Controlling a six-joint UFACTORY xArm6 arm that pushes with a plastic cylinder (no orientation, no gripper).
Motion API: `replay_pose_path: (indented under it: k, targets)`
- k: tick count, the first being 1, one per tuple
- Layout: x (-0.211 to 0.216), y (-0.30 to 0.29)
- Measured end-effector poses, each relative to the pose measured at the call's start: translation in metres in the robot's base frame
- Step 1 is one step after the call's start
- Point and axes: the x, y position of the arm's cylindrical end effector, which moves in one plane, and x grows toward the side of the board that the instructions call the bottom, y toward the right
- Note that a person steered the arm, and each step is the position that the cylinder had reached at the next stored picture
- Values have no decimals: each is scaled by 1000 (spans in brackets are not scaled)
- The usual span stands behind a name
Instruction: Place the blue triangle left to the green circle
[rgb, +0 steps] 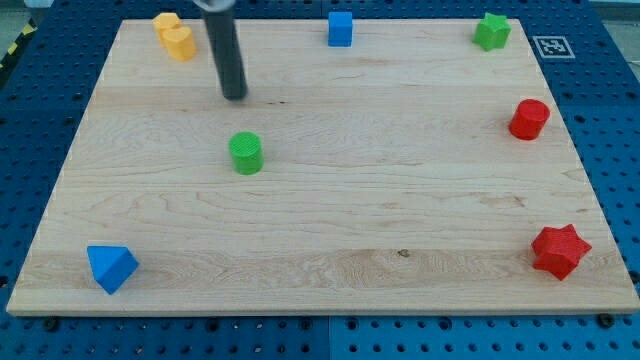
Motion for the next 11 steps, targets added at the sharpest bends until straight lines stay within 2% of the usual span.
replay_pose_path:
  k: [1,5,6,7,9,10,11]
  targets:
    - [28,19]
    - [32,10]
    - [37,-60]
    - [74,-129]
    - [230,-149]
    - [248,-148]
    - [232,-144]
